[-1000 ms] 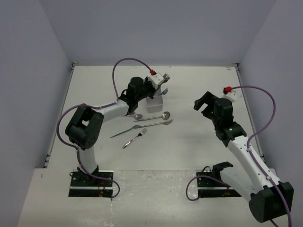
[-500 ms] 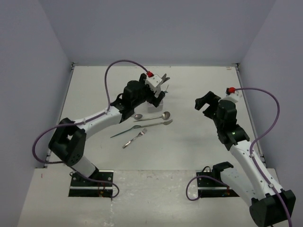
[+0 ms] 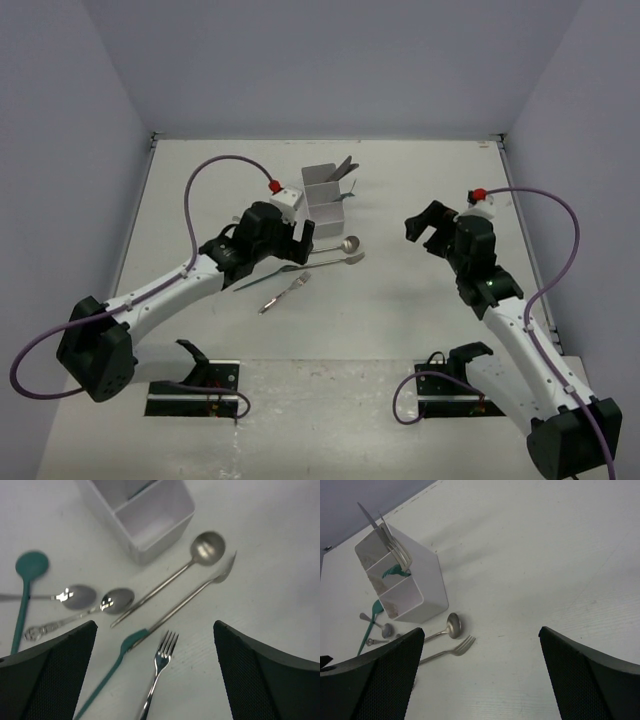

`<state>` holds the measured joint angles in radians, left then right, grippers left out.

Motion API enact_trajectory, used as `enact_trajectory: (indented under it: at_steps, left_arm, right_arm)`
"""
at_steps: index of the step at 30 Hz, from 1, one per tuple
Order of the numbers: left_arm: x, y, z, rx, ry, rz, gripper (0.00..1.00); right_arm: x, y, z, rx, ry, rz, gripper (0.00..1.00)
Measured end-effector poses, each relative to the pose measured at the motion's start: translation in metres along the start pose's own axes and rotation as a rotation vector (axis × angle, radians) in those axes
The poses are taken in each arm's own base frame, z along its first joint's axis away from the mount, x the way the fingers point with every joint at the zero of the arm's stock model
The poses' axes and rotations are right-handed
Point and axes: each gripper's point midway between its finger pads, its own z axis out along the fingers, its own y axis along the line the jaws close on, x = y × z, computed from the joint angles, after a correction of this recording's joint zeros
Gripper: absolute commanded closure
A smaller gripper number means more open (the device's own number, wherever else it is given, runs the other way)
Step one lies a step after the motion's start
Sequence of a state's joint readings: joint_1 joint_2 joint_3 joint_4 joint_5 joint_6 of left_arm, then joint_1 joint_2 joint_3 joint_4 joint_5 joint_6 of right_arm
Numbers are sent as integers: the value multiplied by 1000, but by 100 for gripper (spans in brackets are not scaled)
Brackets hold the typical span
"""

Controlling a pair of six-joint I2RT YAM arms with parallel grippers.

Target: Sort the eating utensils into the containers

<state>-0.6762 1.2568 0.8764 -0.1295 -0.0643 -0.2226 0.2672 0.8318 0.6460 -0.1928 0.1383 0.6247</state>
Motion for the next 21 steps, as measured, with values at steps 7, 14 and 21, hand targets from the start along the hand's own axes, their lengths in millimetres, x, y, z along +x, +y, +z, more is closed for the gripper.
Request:
enact_trajectory:
  at_steps: [7, 14, 21]
  left_arm:
    - [109, 16, 1, -126, 350, -77, 0]
    - [157, -13, -2, -94, 492, -2, 0]
    - [177, 2, 0, -165, 539, 25, 17]
  right_arm:
    - [12, 4, 5, -24, 55, -4, 1]
    - [14, 6, 5, -39, 67, -3, 1]
    - [15, 8, 4, -48, 72, -3, 1]
